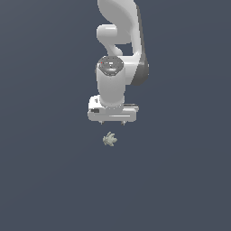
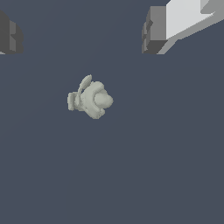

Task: Pick up the object and move it to a goal position.

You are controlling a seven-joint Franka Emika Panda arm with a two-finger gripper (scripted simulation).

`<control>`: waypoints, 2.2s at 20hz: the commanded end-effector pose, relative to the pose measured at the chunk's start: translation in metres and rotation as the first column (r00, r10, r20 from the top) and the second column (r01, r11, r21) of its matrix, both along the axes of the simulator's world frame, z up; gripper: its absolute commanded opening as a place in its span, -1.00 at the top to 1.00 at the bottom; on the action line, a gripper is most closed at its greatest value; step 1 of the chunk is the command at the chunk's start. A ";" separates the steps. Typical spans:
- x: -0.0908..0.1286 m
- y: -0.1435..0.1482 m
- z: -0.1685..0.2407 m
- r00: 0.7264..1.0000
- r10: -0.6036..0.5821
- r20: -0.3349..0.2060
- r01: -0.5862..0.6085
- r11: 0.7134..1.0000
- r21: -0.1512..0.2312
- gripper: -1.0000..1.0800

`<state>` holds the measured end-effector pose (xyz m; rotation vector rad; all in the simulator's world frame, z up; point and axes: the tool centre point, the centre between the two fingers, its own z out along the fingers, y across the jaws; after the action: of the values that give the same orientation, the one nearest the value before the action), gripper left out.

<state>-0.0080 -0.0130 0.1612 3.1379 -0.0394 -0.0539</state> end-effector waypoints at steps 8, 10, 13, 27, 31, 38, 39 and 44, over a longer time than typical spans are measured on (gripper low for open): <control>0.007 0.014 0.008 0.998 0.063 0.027 -0.063 0.998 -0.007 -0.92; 0.008 0.016 0.010 0.997 0.075 0.032 -0.075 0.997 -0.009 -0.92; 0.008 0.016 0.010 0.997 0.071 0.030 -0.071 0.997 -0.008 -0.92; 0.013 0.007 -0.011 0.991 -0.129 0.030 0.129 0.992 0.001 -0.92; 0.016 0.002 -0.022 0.970 -0.240 0.030 0.240 0.971 0.004 -0.92; 0.021 -0.009 -0.045 0.894 -0.447 0.029 0.447 0.894 0.006 -0.92; 0.021 -0.011 -0.048 0.881 -0.472 0.030 0.472 0.881 0.005 -0.92; 0.023 -0.017 -0.060 0.819 -0.572 0.031 0.573 0.820 0.004 -0.92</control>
<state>0.0146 -0.0283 0.1049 3.0043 -0.9284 -0.0055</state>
